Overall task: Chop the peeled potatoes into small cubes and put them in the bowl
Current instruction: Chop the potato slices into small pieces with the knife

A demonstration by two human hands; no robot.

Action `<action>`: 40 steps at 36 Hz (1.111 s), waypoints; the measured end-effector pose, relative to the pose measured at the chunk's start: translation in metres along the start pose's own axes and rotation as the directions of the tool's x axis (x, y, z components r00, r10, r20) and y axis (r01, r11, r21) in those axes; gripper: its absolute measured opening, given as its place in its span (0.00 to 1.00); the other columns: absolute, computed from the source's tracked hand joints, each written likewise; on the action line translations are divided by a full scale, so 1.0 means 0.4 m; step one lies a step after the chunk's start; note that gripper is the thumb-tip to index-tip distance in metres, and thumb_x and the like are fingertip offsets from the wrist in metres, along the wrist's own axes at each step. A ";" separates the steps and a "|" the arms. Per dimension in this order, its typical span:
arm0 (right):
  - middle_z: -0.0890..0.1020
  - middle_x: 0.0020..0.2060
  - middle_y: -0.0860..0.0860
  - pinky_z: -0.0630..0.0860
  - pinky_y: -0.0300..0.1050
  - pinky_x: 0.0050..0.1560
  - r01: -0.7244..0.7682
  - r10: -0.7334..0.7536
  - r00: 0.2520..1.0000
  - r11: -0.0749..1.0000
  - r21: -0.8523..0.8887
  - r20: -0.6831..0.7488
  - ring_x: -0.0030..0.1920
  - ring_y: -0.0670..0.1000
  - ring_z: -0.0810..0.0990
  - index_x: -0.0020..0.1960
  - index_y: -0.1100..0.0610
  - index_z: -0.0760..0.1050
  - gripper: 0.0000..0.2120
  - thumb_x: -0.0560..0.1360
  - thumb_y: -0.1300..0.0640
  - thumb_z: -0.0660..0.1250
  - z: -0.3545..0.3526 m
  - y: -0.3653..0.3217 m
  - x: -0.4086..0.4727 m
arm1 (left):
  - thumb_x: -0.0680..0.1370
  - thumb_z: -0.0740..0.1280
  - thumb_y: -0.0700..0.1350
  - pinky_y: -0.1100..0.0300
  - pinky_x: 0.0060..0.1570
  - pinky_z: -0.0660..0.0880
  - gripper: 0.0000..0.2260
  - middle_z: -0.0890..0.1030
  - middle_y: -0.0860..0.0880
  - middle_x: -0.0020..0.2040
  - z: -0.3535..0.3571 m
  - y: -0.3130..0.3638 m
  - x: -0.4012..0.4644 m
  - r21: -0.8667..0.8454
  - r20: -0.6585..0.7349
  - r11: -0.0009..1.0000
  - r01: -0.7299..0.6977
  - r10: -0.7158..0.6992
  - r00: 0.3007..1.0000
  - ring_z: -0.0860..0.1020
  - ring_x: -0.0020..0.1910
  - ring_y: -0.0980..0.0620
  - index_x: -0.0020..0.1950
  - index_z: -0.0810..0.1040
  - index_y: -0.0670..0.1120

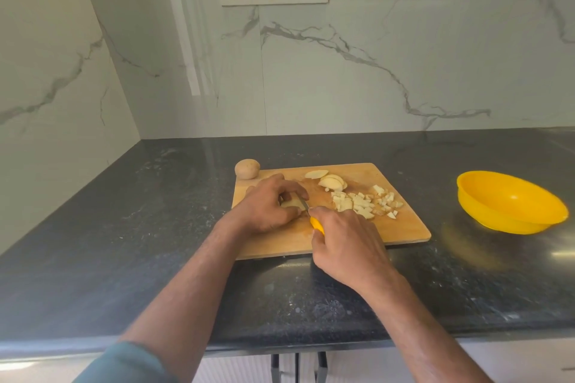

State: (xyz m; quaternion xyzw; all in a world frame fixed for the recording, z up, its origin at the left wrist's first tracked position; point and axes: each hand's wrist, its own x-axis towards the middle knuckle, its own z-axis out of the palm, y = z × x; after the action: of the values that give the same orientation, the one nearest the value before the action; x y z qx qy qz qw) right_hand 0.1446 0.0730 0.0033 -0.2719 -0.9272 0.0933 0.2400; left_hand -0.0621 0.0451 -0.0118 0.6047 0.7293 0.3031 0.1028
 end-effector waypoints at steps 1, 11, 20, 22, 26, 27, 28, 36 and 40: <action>0.84 0.48 0.48 0.68 0.38 0.43 0.000 0.000 1.000 1.000 0.001 0.004 0.45 0.47 0.78 0.70 0.51 0.73 0.19 0.80 0.54 0.62 -0.001 -0.001 0.000 | 0.69 0.67 0.56 0.50 0.55 0.75 0.14 0.75 0.54 0.49 0.000 0.002 0.000 0.013 0.005 1.000 0.000 0.000 1.000 0.75 0.48 0.55 0.54 0.82 0.61; 0.84 0.51 0.48 0.70 0.37 0.46 0.001 -0.001 1.000 1.000 -0.020 0.018 0.51 0.49 0.81 0.70 0.50 0.74 0.18 0.80 0.56 0.62 -0.014 0.000 -0.028 | 0.69 0.65 0.56 0.49 0.56 0.75 0.12 0.73 0.55 0.47 -0.004 0.018 -0.001 0.060 0.023 0.998 0.014 -0.016 1.000 0.74 0.47 0.56 0.52 0.79 0.64; 0.84 0.56 0.44 0.79 0.42 0.52 -0.025 0.025 0.999 1.000 0.004 0.043 0.54 0.48 0.82 0.69 0.48 0.74 0.20 0.78 0.53 0.65 -0.036 0.018 -0.078 | 0.70 0.65 0.57 0.46 0.58 0.74 0.15 0.74 0.55 0.49 -0.002 0.021 -0.004 0.060 0.019 0.998 0.020 -0.021 1.000 0.74 0.50 0.55 0.54 0.81 0.62; 0.84 0.54 0.44 0.80 0.44 0.51 -0.022 0.022 0.999 1.000 0.004 0.050 0.52 0.48 0.82 0.68 0.48 0.75 0.19 0.78 0.53 0.65 -0.047 0.020 -0.084 | 0.70 0.65 0.57 0.46 0.58 0.74 0.15 0.73 0.55 0.48 -0.002 0.024 -0.005 0.060 0.014 0.998 0.018 -0.019 1.000 0.74 0.49 0.55 0.54 0.81 0.61; 0.84 0.57 0.44 0.80 0.46 0.56 -0.043 0.042 0.999 0.998 0.040 0.026 0.56 0.49 0.82 0.67 0.50 0.78 0.19 0.77 0.55 0.66 -0.067 0.026 -0.094 | 0.69 0.66 0.57 0.48 0.56 0.74 0.15 0.74 0.55 0.48 -0.003 0.022 -0.008 0.043 0.003 0.999 0.013 -0.013 1.000 0.74 0.48 0.56 0.54 0.81 0.59; 0.84 0.58 0.45 0.80 0.47 0.57 -0.055 0.055 0.998 0.996 0.071 0.008 0.57 0.49 0.82 0.67 0.51 0.79 0.19 0.76 0.56 0.66 -0.068 0.029 -0.096 | 0.69 0.66 0.57 0.48 0.56 0.75 0.16 0.74 0.55 0.48 -0.004 0.021 -0.008 0.036 -0.004 0.999 0.013 -0.013 1.000 0.74 0.48 0.57 0.55 0.81 0.58; 0.84 0.58 0.45 0.80 0.48 0.58 -0.068 0.070 0.997 0.992 0.107 -0.014 0.57 0.49 0.83 0.66 0.53 0.79 0.19 0.76 0.57 0.67 -0.068 0.032 -0.097 | 0.69 0.67 0.56 0.48 0.55 0.76 0.17 0.75 0.55 0.49 -0.004 0.020 -0.008 0.031 -0.012 0.999 0.015 -0.014 1.000 0.75 0.47 0.57 0.56 0.81 0.56; 0.87 0.44 0.49 0.80 0.46 0.41 -0.114 0.124 0.987 0.988 0.102 -0.103 0.37 0.50 0.81 0.64 0.53 0.80 0.19 0.75 0.57 0.66 -0.041 0.033 -0.047 | 0.68 0.70 0.56 0.51 0.53 0.79 0.30 0.78 0.56 0.49 -0.006 0.020 -0.013 -0.037 -0.041 0.997 0.067 -0.069 0.997 0.78 0.49 0.54 0.69 0.76 0.50; 0.87 0.47 0.49 0.82 0.47 0.42 -0.088 0.095 0.991 0.993 0.079 -0.093 0.38 0.51 0.82 0.66 0.53 0.79 0.19 0.75 0.56 0.65 -0.027 0.027 -0.008 | 0.69 0.75 0.51 0.63 0.47 0.75 0.32 0.78 0.54 0.47 -0.006 0.014 -0.015 -0.108 -0.084 0.993 0.040 -0.049 0.995 0.78 0.46 0.55 0.72 0.74 0.49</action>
State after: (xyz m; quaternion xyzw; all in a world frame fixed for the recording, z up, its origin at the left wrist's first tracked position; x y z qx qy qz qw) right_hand 0.1573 0.0807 0.0082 -0.3092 -0.8969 0.1256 0.2900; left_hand -0.0572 0.0390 -0.0079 0.5683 0.7292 0.3651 0.1096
